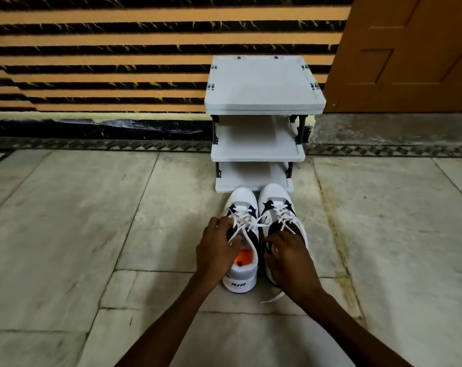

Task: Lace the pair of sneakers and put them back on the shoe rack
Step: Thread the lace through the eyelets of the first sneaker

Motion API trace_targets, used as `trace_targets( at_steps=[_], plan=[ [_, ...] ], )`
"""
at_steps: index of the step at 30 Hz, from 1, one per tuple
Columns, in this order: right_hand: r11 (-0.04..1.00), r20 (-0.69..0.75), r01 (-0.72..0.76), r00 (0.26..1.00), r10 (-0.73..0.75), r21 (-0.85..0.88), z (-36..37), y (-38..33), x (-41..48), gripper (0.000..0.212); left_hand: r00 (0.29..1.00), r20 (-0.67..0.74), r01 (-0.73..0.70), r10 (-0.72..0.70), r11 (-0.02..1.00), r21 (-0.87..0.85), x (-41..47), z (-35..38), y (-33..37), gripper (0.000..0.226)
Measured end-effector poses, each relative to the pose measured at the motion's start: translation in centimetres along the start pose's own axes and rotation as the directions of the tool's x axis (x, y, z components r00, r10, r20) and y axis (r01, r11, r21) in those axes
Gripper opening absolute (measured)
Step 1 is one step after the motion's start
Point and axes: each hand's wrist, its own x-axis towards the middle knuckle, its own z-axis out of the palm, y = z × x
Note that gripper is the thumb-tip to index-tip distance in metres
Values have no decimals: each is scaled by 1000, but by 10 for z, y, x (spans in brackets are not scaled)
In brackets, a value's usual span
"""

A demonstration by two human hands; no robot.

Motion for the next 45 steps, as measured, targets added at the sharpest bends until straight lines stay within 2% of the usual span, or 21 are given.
trace_targets(
  at_steps=[2, 4, 7, 9, 11, 14, 16, 18, 21, 23, 26, 29, 32, 34, 35, 37, 38, 40, 42, 44, 45],
  plan=[
    [999, -46, -43, 998, 44, 19, 2, -3, 9, 14, 1000, -5, 14, -14, 996, -83, 6, 6, 1, 28],
    [996, -29, -78, 996, 79, 41, 1, -9, 21, 17, 998, -29, 54, -60, 982, -182, 10, 11, 1, 25],
    [992, 81, -124, 989, 122, 28, 0, -20, 41, 25, 994, -21, 100, -111, 951, -294, 13, 15, 1, 24],
    [973, 180, -201, 967, 179, 111, 3, -29, 53, 31, 994, -26, 92, -106, 940, -328, 13, 15, -1, 22],
    [909, 216, -324, 938, 272, 262, 8, -32, 63, 28, 995, -39, 79, -97, 940, -331, 14, 12, -3, 20],
    [776, 196, -434, 901, 388, 458, 12, -38, 70, 5, 995, -34, 78, -96, 930, -358, 14, 8, -5, 19],
    [735, 207, -452, 891, 405, 506, 14, -42, 70, 4, 993, -19, 100, -117, 916, -389, 13, 7, -4, 20],
    [726, 223, -459, 887, 403, 513, 14, -42, 68, 19, 987, 4, 145, -160, 884, -444, 11, 5, -4, 19],
    [612, 320, -521, 852, 414, 595, 4, -39, 73, 25, 974, 65, 217, -215, 829, -515, 10, -5, 0, 6],
    [561, 345, -513, 857, 384, 649, -12, -40, 79, 27, 972, 84, 230, -218, 832, -505, 11, -15, 4, 11],
    [580, 313, -421, 907, 283, 697, -49, -51, 85, 32, 977, 100, 212, -188, 811, -545, 17, -34, 18, 23],
    [572, 300, -357, 934, 196, 739, -85, -66, 88, 33, 992, 68, 124, -104, 805, -580, 26, -60, 38, 34],
    [589, 245, -299, 954, 173, 751, -109, -76, 92, 28, 997, 48, 83, -68, 792, -605, 34, -80, 57, 33],
    [621, 203, -274, 962, 185, 734, -113, -76, 94, 23, 997, 43, 79, -67, 798, -597, 38, -86, 65, 30],
    [675, 183, -264, 964, 191, 689, -110, -74, 95, 20, 997, 35, 75, -67, 814, -575, 40, -86, 68, 28],
    [850, 171, -259, 965, 201, 459, -94, -61, 98, 18, 998, 48, 59, -42, 892, -448, 45, -79, 65, 25],
    [896, 200, -283, 954, 224, 343, -84, -54, 98, 20, 995, 91, 69, -40, 936, -345, 47, -73, 61, 27],
    [906, 300, -351, 913, 275, 236, -64, -40, 92, 28, 973, 219, 113, -80, 983, -142, 47, -57, 45, 41],
    [932, 352, -342, 893, 281, 124, -49, -32, 80, 36, 946, 302, 132, -122, 991, -11, 39, -42, 27, 46],
    [943, 304, -332, 900, 311, 16, -36, -26, 69, 41, 951, 301, 85, -76, 996, -17, 26, -30, 17, 33],
    [947, 254, -322, 915, 312, -4, -32, -27, 65, 36, 963, 265, 55, -44, 998, -32, 21, -25, 14, 25]
  ],
)
